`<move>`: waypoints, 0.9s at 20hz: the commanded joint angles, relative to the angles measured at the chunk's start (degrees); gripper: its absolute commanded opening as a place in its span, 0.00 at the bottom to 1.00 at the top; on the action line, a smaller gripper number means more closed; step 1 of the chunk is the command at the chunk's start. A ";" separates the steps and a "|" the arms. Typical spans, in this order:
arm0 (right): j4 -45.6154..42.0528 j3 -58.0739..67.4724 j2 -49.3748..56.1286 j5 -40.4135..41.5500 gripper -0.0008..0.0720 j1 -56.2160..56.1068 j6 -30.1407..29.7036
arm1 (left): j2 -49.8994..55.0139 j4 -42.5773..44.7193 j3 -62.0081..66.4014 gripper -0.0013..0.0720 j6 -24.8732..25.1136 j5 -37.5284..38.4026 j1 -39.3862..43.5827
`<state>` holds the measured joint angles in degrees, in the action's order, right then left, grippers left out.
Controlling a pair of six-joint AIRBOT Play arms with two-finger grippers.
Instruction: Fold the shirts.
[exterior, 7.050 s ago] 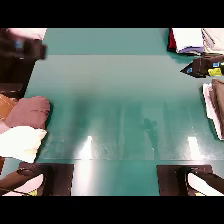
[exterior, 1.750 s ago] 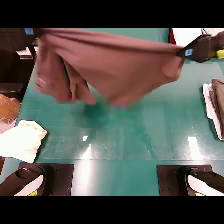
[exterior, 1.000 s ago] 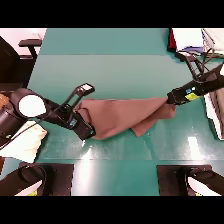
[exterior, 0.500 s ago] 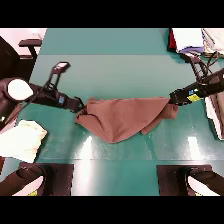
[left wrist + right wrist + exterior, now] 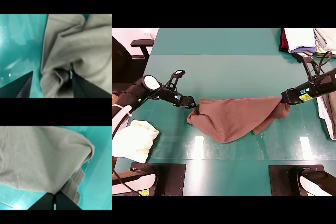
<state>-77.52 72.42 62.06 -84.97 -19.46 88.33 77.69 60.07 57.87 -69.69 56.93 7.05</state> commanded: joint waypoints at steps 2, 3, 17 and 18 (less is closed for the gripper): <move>0.00 -0.02 -0.02 1.33 0.03 0.02 0.17 | 4.35 -3.63 0.04 0.76 2.69 -3.15 -0.28; 0.00 -0.02 -0.02 1.75 0.03 0.02 0.20 | 4.57 -3.82 0.04 0.76 2.69 -3.08 -0.31; -0.61 8.31 -0.02 4.90 0.03 1.40 0.33 | -4.37 -0.83 8.20 0.05 0.92 -2.91 0.46; -0.59 12.20 -0.04 4.09 0.03 2.29 0.07 | -7.69 2.05 11.80 0.05 -0.22 -2.36 0.46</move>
<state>-77.97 78.39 62.08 -79.99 -18.41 89.43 76.05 56.77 63.75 -67.83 54.08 7.53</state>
